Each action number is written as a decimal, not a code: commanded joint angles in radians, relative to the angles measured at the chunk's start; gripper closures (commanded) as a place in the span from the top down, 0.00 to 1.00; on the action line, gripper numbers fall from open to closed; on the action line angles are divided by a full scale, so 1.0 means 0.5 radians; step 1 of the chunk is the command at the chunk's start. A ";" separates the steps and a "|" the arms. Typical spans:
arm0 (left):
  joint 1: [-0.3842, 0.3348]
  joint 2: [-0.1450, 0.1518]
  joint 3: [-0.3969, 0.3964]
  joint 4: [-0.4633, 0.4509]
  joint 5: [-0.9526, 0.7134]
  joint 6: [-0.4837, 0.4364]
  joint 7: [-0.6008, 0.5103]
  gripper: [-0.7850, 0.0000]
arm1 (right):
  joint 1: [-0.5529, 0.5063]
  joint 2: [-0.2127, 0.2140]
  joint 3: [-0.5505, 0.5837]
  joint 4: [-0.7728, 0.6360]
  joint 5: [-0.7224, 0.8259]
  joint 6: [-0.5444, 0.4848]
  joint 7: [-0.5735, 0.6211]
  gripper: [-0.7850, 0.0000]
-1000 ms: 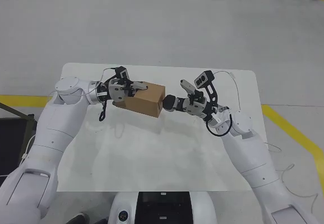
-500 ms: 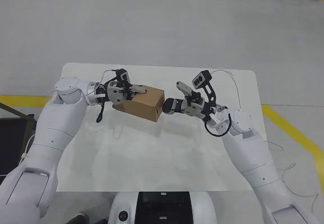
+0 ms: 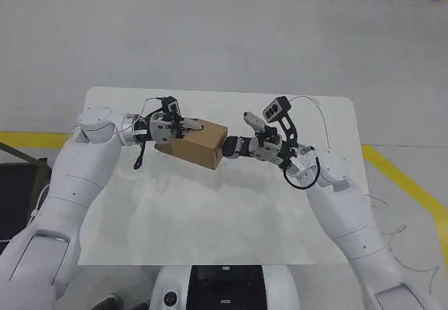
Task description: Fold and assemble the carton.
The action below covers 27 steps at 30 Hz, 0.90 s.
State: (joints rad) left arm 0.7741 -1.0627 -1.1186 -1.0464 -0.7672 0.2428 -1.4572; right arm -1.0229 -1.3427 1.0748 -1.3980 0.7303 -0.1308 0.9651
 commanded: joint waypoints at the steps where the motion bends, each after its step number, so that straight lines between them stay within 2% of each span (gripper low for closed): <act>1: -0.005 -0.001 0.006 0.006 -0.005 0.005 -0.010 0.00 | 0.005 -0.003 -0.010 -0.001 0.002 0.004 -0.005 1.00; 27: -0.028 -0.007 0.041 0.067 -0.043 0.023 -0.046 0.00 | 0.064 -0.044 -0.092 0.075 0.068 -0.055 -0.021 1.00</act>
State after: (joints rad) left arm 0.7599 -1.0662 -1.0985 -1.0130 -0.7876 0.2545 -1.4821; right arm -0.9911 -1.3645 1.0286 -1.3611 0.7640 -0.1571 0.9550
